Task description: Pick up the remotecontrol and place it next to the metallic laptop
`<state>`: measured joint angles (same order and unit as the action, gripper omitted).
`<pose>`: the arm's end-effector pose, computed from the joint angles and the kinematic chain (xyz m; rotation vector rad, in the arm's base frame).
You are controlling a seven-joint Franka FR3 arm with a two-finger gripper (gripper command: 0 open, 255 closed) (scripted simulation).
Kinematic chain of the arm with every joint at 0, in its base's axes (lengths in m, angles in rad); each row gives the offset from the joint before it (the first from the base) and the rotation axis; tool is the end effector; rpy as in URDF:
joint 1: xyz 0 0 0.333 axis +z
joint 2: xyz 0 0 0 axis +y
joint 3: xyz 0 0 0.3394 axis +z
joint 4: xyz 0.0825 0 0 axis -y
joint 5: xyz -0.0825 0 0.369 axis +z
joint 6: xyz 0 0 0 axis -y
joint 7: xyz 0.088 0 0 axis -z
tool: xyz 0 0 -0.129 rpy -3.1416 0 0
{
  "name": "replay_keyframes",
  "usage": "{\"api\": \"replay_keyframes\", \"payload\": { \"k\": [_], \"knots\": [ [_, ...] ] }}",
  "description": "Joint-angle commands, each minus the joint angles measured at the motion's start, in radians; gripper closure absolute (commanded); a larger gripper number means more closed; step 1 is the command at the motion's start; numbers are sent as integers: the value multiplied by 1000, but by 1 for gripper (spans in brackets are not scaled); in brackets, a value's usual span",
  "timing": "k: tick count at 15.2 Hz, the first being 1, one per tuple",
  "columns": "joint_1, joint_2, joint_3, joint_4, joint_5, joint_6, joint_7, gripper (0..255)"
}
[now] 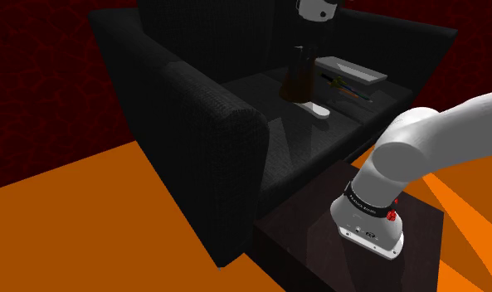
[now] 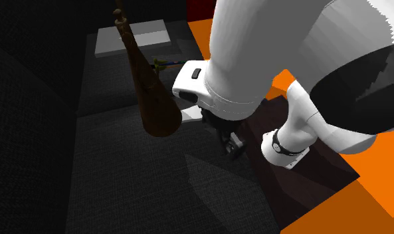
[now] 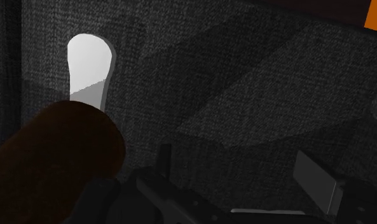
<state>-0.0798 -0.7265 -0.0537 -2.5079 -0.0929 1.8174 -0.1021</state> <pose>0.3030 -0.0529 0.5190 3.0828 0.0040 0.0452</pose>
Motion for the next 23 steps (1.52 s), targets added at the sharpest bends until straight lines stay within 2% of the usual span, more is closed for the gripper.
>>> {"api": "replay_keyframes", "payload": {
  "k": [1,11,18,23],
  "knots": [
    [-24,21,-40,-28,-20,50,-27,0],
    [-117,236,-232,-55,-76,290,-150,0],
    [-150,452,-367,-8,-43,450,-266,0],
    [-144,502,-379,-39,-28,528,-279,0]
  ]
}}
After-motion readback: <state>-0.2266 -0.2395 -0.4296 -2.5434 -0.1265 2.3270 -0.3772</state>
